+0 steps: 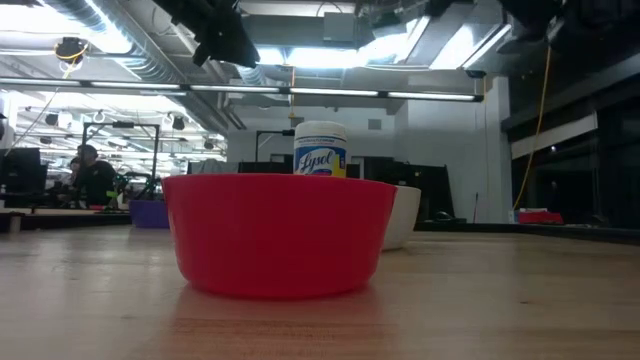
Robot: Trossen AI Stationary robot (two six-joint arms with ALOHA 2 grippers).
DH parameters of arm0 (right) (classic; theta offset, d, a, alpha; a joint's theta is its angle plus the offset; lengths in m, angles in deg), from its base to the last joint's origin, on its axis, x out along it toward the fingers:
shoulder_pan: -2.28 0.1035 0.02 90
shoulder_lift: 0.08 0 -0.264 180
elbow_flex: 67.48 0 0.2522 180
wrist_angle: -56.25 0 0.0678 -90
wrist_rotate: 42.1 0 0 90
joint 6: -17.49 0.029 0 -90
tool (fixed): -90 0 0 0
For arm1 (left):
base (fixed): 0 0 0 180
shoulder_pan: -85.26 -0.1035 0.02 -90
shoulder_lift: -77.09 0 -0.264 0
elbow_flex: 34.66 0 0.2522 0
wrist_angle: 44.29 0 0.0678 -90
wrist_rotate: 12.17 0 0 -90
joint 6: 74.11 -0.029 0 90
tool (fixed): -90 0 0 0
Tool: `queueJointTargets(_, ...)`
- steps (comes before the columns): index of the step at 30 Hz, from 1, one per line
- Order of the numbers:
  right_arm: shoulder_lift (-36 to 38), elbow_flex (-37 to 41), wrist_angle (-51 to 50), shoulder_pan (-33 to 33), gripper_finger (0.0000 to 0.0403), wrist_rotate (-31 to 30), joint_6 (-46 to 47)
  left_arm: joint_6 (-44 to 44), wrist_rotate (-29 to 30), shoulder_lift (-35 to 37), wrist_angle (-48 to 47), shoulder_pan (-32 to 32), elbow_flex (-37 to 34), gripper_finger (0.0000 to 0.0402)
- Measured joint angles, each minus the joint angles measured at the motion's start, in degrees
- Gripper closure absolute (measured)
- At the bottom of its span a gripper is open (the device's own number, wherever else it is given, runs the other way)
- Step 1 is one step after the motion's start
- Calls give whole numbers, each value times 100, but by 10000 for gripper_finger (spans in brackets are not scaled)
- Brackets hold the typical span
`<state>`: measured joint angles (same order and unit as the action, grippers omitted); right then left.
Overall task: Nest bowls inside each other
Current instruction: Stack the green bowl on top of the blue bowl
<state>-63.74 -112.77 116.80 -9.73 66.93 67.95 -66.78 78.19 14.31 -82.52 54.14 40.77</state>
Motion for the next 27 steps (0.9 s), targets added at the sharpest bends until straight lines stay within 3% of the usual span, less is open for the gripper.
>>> queueJointTargets(6, 2, 0, 1173, 24, 401, 430, -53, -37, 0, 0, 59, 0, 0, 304)
queueJointTargets(16, 0, -115, 858, -52, 401, 128, -444, -63, -33, 0, 55, -22, 0, 304)
queueJointTargets(19, 2, -401, -60, -121, 401, 119, -539, -86, -33, 0, 55, -22, 0, 304)
queueJointTargets(25, -165, -1487, -4185, -272, 401, -607, -1007, -204, -40, 0, 54, -52, 0, 304)
queueJointTargets(27, -421, -1844, -4965, -323, 401, -595, -1094, -210, -39, 0, 53, -76, 0, 304)
